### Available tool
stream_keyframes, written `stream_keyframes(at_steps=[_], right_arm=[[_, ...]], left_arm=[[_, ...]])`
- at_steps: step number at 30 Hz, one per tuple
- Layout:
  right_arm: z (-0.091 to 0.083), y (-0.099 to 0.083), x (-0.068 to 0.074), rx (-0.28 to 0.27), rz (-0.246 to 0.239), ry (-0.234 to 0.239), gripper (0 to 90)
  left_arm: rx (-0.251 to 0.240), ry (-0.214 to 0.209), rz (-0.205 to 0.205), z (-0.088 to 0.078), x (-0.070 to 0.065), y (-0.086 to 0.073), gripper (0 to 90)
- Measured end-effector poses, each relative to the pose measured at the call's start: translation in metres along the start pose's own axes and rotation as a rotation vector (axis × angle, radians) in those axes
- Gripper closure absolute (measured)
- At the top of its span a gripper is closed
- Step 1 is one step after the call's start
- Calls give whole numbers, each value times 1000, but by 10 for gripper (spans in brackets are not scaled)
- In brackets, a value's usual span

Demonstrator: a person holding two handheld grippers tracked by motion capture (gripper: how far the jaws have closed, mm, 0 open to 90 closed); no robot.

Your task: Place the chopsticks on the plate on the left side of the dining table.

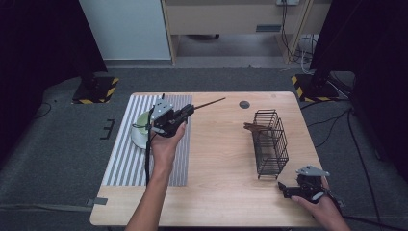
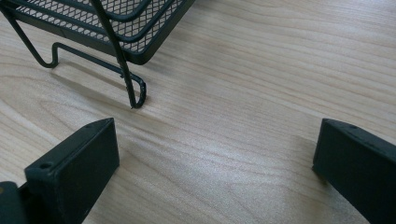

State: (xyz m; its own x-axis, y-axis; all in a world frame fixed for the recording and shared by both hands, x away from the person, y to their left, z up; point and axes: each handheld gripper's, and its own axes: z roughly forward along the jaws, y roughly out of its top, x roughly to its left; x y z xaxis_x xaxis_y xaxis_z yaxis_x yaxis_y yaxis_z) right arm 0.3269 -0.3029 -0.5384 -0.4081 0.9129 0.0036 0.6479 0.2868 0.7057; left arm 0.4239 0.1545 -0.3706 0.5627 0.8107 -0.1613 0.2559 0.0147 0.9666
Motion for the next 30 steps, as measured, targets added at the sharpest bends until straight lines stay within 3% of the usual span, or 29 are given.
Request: stream_keyframes(at_steps=[30], right_arm=[[0, 0, 0, 0, 3, -3, 3]], left_arm=[[11, 67, -56, -16, 23, -36, 842]])
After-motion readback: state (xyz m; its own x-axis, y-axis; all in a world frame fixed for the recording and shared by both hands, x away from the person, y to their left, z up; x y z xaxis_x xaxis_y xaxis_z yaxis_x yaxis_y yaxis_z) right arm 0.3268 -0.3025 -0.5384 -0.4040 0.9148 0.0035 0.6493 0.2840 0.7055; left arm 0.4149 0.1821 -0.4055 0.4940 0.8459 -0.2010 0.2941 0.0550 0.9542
